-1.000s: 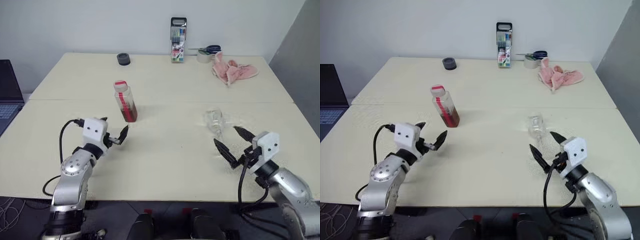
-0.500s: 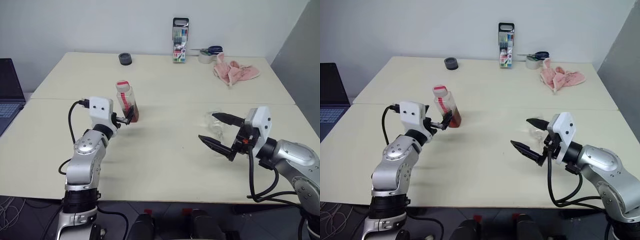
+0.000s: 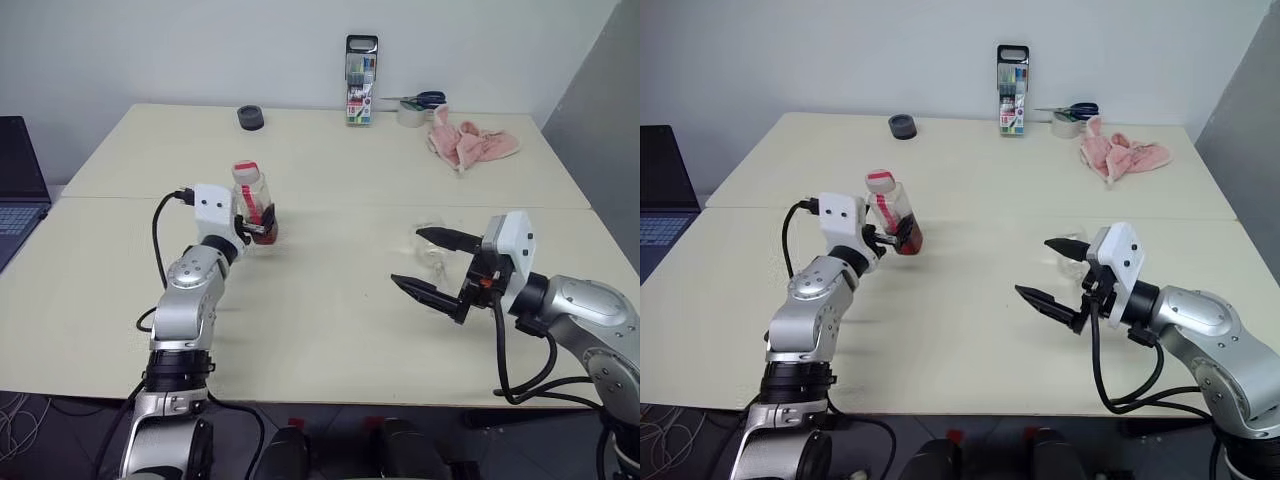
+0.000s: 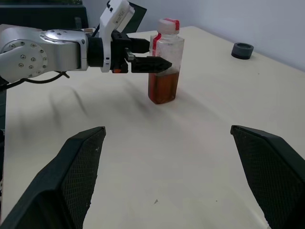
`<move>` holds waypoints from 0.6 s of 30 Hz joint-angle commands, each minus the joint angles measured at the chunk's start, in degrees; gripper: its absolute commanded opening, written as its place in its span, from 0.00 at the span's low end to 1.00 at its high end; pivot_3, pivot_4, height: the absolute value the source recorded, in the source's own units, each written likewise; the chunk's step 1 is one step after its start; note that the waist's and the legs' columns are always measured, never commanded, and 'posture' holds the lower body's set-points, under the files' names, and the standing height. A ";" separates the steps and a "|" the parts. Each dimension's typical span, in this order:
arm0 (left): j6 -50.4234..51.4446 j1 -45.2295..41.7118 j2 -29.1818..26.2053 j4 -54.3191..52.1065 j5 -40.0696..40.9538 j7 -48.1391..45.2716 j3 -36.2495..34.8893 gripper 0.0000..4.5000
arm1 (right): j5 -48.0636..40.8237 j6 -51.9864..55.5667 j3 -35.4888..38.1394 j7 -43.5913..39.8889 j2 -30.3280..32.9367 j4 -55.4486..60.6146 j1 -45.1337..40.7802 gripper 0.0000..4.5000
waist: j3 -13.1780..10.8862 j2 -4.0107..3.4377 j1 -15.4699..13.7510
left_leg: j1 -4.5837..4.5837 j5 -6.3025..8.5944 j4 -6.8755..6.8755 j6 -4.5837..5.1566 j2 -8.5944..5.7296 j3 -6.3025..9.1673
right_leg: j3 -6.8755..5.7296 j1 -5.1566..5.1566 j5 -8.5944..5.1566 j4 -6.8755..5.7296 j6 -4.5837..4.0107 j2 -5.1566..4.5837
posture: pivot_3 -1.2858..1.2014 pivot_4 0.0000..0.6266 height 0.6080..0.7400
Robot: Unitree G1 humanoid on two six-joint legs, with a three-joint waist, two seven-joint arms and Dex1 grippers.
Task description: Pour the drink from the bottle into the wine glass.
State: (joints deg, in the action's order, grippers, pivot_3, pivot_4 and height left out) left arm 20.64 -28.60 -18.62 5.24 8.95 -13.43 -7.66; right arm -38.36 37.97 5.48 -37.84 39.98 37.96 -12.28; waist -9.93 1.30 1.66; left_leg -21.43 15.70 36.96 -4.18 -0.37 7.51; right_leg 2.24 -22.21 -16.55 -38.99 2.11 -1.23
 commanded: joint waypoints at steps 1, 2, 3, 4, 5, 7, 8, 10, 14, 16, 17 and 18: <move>-3.39 -3.07 0.15 2.32 -0.57 -0.22 0.07 1.00 | -0.42 -1.19 0.92 -0.54 0.29 1.48 -0.06 1.00 | 0.00 0.00 0.00 | -0.01 0.00 0.00 0.00 0.00 0.02 | -0.02 0.00 0.00 0.00 0.00 0.00 | 0.52 0.24 1.00; -4.10 -3.74 0.31 3.34 -0.74 0.02 0.06 1.00 | -0.51 -1.17 0.90 -0.53 0.18 1.42 -0.16 1.00 | 0.00 0.01 0.01 | -0.01 0.00 0.00 0.00 0.00 0.01 | -0.02 0.00 0.00 0.00 0.00 0.00 | 0.52 0.24 1.00; -4.64 -4.18 0.41 4.07 -0.85 0.18 0.06 1.00 | -0.59 -1.14 0.89 -0.53 0.09 1.38 -0.24 1.00 | 0.00 0.01 0.00 | -0.01 0.00 0.00 0.00 0.00 0.00 | 0.00 0.00 0.00 0.00 0.00 0.00 | 0.52 0.24 1.00; -5.30 -4.76 0.56 5.04 -1.11 0.58 0.05 1.00 | -0.79 -1.07 0.84 -0.57 -0.03 1.32 -0.37 1.00 | -0.01 0.02 0.00 | -0.01 0.00 0.00 0.00 -0.01 0.01 | -0.01 0.00 0.00 0.00 0.00 -0.01 | 0.52 0.24 1.00; -5.76 -5.17 0.64 5.73 -1.31 0.84 0.02 1.00 | -0.93 -0.98 0.81 -0.59 -0.11 1.29 -0.50 1.00 | -0.01 0.02 0.00 | -0.02 0.00 0.00 0.00 -0.01 0.01 | -0.01 0.00 0.00 0.00 0.00 -0.01 | 0.52 0.24 1.00; -6.61 -6.15 0.83 7.50 -1.84 1.18 0.20 1.00 | -1.40 -0.66 0.42 -0.87 -0.28 1.25 -0.97 1.00 | -0.02 0.03 0.00 | -0.01 0.00 0.00 0.00 -0.01 0.01 | -0.01 0.00 0.00 0.00 0.00 -0.01 | 0.52 0.24 1.00; -6.89 -6.40 0.89 8.00 -1.99 1.20 0.23 1.00 | -1.50 -0.57 0.33 -0.95 -0.32 1.26 -1.08 1.00 | -0.02 0.03 0.00 | -0.01 0.00 0.00 0.00 -0.01 0.01 | -0.01 0.00 0.00 0.00 0.00 -0.01 | 0.52 0.24 1.00; -7.69 -7.62 1.35 9.73 -2.08 1.06 0.58 1.00 | -1.96 -0.18 -0.69 -0.99 -0.76 1.18 -2.13 1.00 | -0.02 0.03 0.03 | -0.01 0.00 0.00 0.00 -0.01 0.00 | -0.01 0.00 0.00 0.00 0.00 -0.01 | 0.52 0.24 1.00; -8.54 -8.44 2.02 10.81 -1.86 0.82 0.77 1.00 | -2.18 0.13 -1.50 -0.91 -0.96 1.02 -3.08 1.00 | -0.02 0.03 0.01 | -0.02 0.00 0.01 0.00 -0.01 0.02 | -0.02 -0.01 0.00 0.00 0.00 -0.01 | 0.52 0.24 1.00; -8.75 -8.60 2.16 10.97 -1.91 0.88 0.67 1.00 | -2.18 0.14 -1.68 -1.02 -0.88 0.90 -3.27 1.00 | -0.03 0.05 0.01 | -0.04 0.00 0.01 -0.01 -0.01 0.02 | -0.02 -0.02 0.00 0.01 0.00 -0.02 | 0.52 0.24 1.00; -8.82 -8.66 2.18 11.03 -1.90 0.88 0.64 1.00 | -2.17 0.12 -1.72 -1.10 -0.84 0.87 -3.30 1.00 | -0.03 0.05 0.01 | -0.04 0.00 0.01 -0.01 -0.01 0.02 | -0.02 -0.02 0.00 0.01 0.00 -0.02 | 0.52 0.24 1.00; -9.07 -8.79 2.15 11.21 -1.97 0.90 0.64 1.00 | -2.12 0.08 -1.83 -1.20 -0.84 0.80 -3.32 1.00 | -0.03 0.05 0.01 | -0.04 -0.01 0.00 -0.01 -0.01 0.01 | -0.01 -0.02 0.00 0.02 0.00 -0.02 | 0.52 0.24 1.00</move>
State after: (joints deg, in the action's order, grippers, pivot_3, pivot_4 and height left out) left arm 13.01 -35.68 -16.39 17.21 7.43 -12.96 -6.83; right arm -39.57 38.27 3.17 -38.69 38.99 37.86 -14.72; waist -9.96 1.35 1.67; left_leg -21.46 15.69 36.96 -4.19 -0.38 7.53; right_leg 2.22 -22.23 -16.55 -38.97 2.11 -1.25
